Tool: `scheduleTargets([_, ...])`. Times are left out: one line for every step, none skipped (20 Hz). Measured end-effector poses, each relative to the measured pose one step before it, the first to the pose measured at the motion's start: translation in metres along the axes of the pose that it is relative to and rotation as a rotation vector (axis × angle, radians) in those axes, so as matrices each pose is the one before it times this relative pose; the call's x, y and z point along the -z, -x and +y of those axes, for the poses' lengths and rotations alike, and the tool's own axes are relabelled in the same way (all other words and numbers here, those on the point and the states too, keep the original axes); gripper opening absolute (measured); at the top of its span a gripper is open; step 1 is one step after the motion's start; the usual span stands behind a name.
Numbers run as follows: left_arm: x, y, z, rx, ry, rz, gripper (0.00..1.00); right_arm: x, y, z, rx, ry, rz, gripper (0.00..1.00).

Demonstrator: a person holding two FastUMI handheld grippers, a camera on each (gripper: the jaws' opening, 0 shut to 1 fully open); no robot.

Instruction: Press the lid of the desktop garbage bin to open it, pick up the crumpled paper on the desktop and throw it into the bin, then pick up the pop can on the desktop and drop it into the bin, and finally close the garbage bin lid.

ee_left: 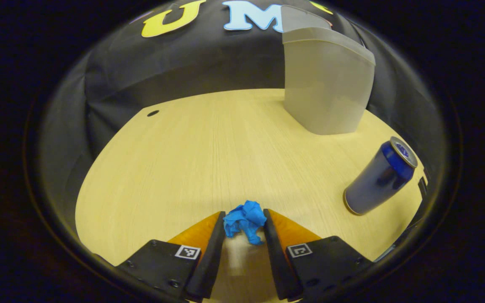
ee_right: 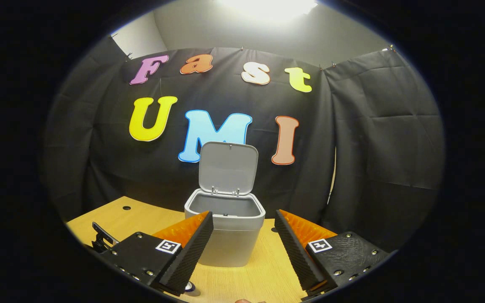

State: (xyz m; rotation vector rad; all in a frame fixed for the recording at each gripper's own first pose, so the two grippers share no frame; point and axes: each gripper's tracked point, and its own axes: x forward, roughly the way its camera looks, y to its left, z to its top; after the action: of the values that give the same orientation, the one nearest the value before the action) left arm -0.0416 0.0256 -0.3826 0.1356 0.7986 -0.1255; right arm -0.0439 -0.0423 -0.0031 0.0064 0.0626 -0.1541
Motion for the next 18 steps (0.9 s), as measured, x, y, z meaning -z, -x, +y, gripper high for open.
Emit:
scheduleTargets([0.00016, -0.00014, -0.00041, -0.00059, 0.00305, -0.00186, 0.58, 0.00145, 0.00034, -0.00167, 0.00166, -0.00232, 0.00207, 0.94])
scheduleTargets([0.00011, -0.00015, -0.00088, 0.00408, -0.00391, -0.00388, 0.51, -0.00002, 0.00016, -0.00141, 0.00146, -0.00203, 0.00062, 0.94])
scheduleTargets([-0.00073, -0.00033, 0.00391, -0.01342, 0.00735, -0.00299, 0.53, 0.00067, 0.00089, -0.00126, 0.00128, -0.00252, -0.001, 0.94])
scheduleTargets([-0.00116, 0.00066, -0.00137, 0.00191, -0.00188, -0.0056, 0.36, 0.00059, 0.00077, -0.00117, -0.00088, -0.0024, 0.00056, 0.94])
scheduleTargets([0.00046, -0.00027, 0.00322, -0.01172, -0.01372, -0.00093, 0.32, 0.00133, -0.00017, -0.00039, 0.00008, -0.00175, 0.00093, 0.94])
scheduleTargets([-0.00099, -0.00458, 0.00414, -0.00861, 0.00388, 0.00101, 0.28, 0.00062, 0.0004, -0.00082, -0.00076, -0.00296, 0.00077, 0.94])
scheduleTargets([-0.00059, 0.00452, -0.00109, 0.0043, 0.00218, -0.00117, 0.24, 0.00188, 0.00087, -0.00031, -0.00235, -0.00279, 0.00241, 0.94])
scheduleTargets([-0.00185, 0.00187, -0.00036, 0.0045, 0.01248, -0.00248, 0.24, -0.00078, 0.00077, -0.00087, -0.00027, -0.00253, -0.00153, 0.94])
scheduleTargets([-0.00222, 0.00023, -0.00167, 0.00934, 0.02093, -0.00643, 0.22, -0.00015, -0.00001, -0.00197, 0.00046, -0.00374, -0.00317, 0.94])
scheduleTargets([-0.00317, 0.00095, -0.00077, 0.00098, 0.01956, -0.00393, 0.22, -0.0007, -0.00006, -0.00145, -0.00032, -0.00393, -0.0031, 0.94])
scheduleTargets([-0.00299, 0.00396, 0.00087, -0.0025, 0.01291, -0.00677, 0.2, 0.00025, 0.00028, -0.00108, 0.00041, -0.00329, -0.00242, 0.94])
scheduleTargets([-0.00492, 0.00243, 0.00079, -0.00306, 0.00942, -0.00866, 0.22, -0.00058, -0.00021, -0.00186, 0.00016, -0.00349, -0.00212, 0.94])
scheduleTargets([-0.00395, 0.00284, -0.002, 0.00115, 0.01011, -0.01035, 0.22, 0.00015, -0.00021, -0.00108, -0.00035, -0.00455, -0.0022, 0.94])
scheduleTargets([-0.00542, 0.00393, -0.00211, 0.00198, 0.01056, -0.00979, 0.22, -0.00121, -0.0004, -0.00077, -0.00276, -0.00617, -0.0036, 0.94])
scheduleTargets([-0.0069, 0.00374, -0.00151, 0.00269, 0.00976, -0.01222, 0.22, 0.00075, -0.00039, 0.00001, -0.00396, -0.0052, -0.00084, 0.94])
scheduleTargets([-0.00899, 0.00386, -0.00156, 0.00355, 0.00881, -0.0144, 0.22, 0.00047, -0.00098, -0.00048, -0.00331, -0.00407, 0.00025, 0.94])
scheduleTargets([-0.00843, 0.00349, -0.00299, 0.00341, 0.0068, -0.01601, 0.22, 0.00154, -0.00007, -0.00046, -0.00397, -0.0046, -0.00065, 0.94])
scheduleTargets([-0.01023, 0.00395, -0.00243, 0.00456, 0.00627, -0.0168, 0.22, 0.00027, -0.00029, 0.00022, -0.00497, -0.00606, 0.00147, 0.94])
